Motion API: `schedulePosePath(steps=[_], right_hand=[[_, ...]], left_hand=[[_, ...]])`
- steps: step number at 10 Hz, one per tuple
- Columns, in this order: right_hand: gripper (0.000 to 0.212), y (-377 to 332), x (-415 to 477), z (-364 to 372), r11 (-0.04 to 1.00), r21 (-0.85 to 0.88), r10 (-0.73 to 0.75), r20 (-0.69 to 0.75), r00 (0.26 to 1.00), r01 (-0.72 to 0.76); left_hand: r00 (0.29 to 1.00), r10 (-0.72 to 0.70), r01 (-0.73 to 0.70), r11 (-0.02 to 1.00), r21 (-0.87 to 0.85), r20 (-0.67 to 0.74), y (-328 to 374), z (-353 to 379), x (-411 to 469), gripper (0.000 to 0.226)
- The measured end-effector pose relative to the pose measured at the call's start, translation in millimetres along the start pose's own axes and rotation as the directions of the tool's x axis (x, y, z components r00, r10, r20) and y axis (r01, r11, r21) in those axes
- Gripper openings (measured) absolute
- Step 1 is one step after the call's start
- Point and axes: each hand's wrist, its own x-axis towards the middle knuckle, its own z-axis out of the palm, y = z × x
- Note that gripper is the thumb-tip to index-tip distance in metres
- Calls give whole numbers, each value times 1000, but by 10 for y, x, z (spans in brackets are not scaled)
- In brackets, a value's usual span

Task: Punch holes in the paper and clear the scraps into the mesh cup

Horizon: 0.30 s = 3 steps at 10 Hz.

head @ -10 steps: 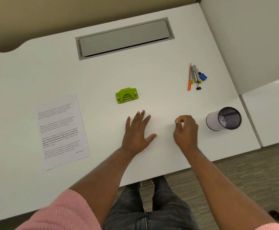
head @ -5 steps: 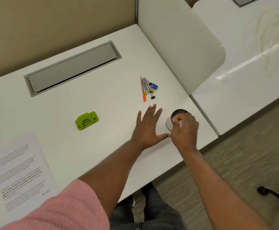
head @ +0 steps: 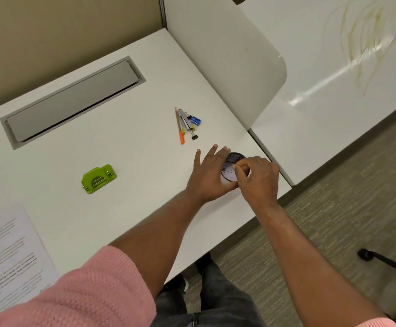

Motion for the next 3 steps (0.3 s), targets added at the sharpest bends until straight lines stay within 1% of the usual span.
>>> schedulePosePath(steps=[1,2,3], right_hand=[[12,19,10,17,999,32,-13,-14,1000,13],[32,-14,-11,26,997,25,-75,-19,997,76],[41,-99,-12,53,993,22,-115,21,993,115]], left_hand=[[1000,-15,15,1000,-8,-1,20,-10,5,97],[1000,-16,16,1000,-20,-26,-24,-19,-60,94],[998,8,-7,1000,13,-58,-55,-43,-168,94]])
